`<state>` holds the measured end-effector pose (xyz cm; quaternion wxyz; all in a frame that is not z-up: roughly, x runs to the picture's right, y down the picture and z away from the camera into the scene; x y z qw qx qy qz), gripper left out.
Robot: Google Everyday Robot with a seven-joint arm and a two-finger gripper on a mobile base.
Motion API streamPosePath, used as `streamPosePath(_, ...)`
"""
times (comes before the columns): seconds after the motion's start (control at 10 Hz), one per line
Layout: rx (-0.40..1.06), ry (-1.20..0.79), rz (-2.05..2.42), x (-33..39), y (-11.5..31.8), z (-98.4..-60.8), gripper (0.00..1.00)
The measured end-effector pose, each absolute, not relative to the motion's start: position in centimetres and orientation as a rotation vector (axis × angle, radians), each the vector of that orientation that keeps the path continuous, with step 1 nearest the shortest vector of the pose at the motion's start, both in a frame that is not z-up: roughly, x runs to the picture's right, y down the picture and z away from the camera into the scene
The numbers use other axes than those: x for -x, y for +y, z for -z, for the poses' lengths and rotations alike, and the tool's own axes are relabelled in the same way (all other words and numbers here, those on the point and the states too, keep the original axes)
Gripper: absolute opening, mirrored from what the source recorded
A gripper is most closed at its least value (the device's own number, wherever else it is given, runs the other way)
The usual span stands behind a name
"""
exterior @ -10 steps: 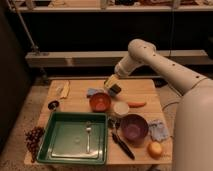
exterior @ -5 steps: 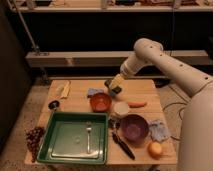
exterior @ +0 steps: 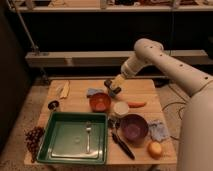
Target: Place pepper in table surface
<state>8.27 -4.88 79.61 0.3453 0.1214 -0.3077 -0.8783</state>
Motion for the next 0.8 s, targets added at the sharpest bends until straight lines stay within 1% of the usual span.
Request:
streamPosePath(0.4,-0.22,-0.809,2.305,-13.5,-3.4,-79.4,0.8)
streamPosePath(0.8,-0.224,-0.808,2.304,-13.4,-3.5,-79.3,0.8)
